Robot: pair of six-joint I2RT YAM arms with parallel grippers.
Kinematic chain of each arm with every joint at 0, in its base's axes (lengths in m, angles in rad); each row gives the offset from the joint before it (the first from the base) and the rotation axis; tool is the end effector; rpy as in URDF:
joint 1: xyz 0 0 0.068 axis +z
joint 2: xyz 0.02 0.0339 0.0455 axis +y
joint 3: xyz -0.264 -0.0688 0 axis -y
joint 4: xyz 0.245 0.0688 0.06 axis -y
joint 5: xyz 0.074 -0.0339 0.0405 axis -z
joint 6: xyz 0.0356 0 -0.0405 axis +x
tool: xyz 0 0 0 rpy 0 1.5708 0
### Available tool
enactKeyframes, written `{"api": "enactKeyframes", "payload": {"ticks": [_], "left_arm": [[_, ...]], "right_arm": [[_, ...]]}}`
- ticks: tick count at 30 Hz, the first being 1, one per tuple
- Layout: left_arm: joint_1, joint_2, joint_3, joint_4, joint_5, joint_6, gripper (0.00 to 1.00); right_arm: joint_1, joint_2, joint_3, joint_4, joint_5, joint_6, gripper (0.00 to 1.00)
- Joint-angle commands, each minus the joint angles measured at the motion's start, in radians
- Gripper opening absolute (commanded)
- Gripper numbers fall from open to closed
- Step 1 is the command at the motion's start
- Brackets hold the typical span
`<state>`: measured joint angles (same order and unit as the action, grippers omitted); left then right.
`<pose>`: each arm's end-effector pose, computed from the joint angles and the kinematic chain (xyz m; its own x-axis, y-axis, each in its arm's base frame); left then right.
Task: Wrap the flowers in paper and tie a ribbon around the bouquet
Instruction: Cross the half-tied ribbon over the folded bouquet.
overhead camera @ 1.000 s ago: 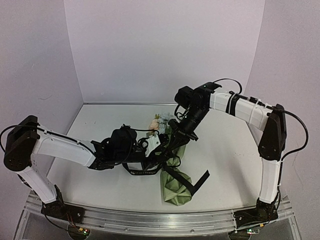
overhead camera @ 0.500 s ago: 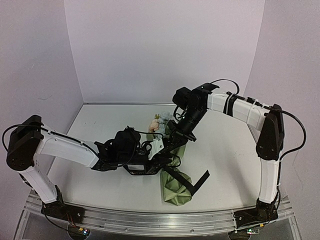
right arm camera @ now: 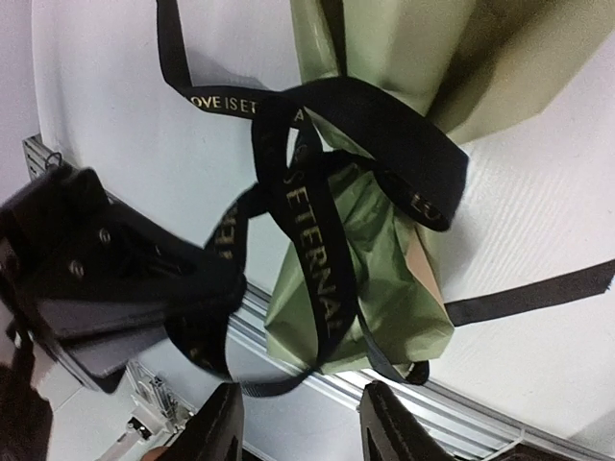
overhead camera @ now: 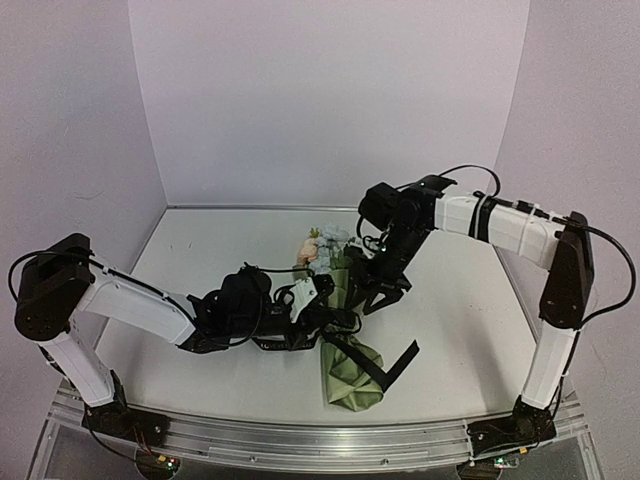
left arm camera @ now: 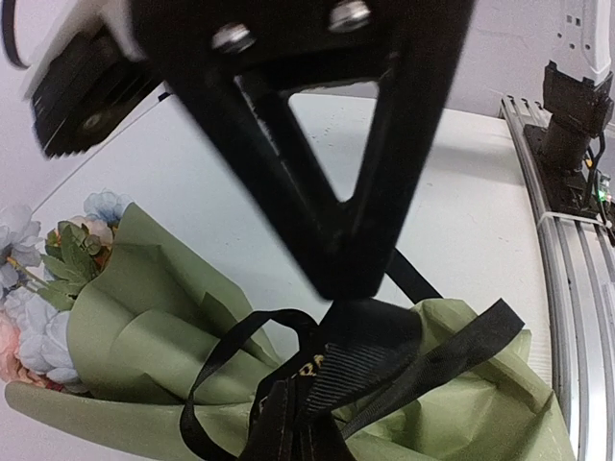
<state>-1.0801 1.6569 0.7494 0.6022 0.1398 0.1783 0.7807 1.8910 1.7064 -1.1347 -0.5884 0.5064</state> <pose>0.1582 -0.3067 0.1876 0.0266 0.3229 -0.9461 0.9463 0.2969 0.1279 0.2566 0.2820 0.2777 -0.9333 -0.3566 0.0431 -0.2640 0.7624 0.5908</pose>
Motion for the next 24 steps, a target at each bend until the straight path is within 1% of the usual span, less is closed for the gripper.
{"api": "enactKeyframes", "payload": {"ticks": [1, 4, 9, 14, 17, 20, 24], "left_arm": [[0.004, -0.026, -0.041, 0.146, -0.048, -0.076, 0.02], [0.008, -0.030, -0.055, 0.160, -0.054, -0.099, 0.02], [0.012, -0.031, -0.065, 0.176, -0.059, -0.129, 0.02], [0.017, -0.026, -0.064, 0.180, -0.050, -0.138, 0.02], [0.019, -0.027, -0.066, 0.177, -0.049, -0.140, 0.02], [0.023, -0.031, -0.066, 0.171, -0.050, -0.139, 0.02], [0.029, -0.038, -0.068, 0.160, -0.047, -0.136, 0.02]], "right_arm": [[0.005, -0.155, -0.079, 0.049, 0.104, -0.088, 0.50], [0.006, -0.220, -0.164, 0.072, 0.134, -0.114, 0.58], [0.028, -0.302, -0.314, 0.119, 0.141, -0.185, 0.57], [0.094, -0.307, -0.391, 0.160, 0.167, -0.277, 0.53], [0.135, -0.293, -0.423, 0.198, 0.183, -0.322, 0.46], [0.154, -0.264, -0.445, 0.242, 0.178, -0.311, 0.40], [0.175, -0.234, -0.470, 0.291, 0.186, -0.295, 0.39]]}}
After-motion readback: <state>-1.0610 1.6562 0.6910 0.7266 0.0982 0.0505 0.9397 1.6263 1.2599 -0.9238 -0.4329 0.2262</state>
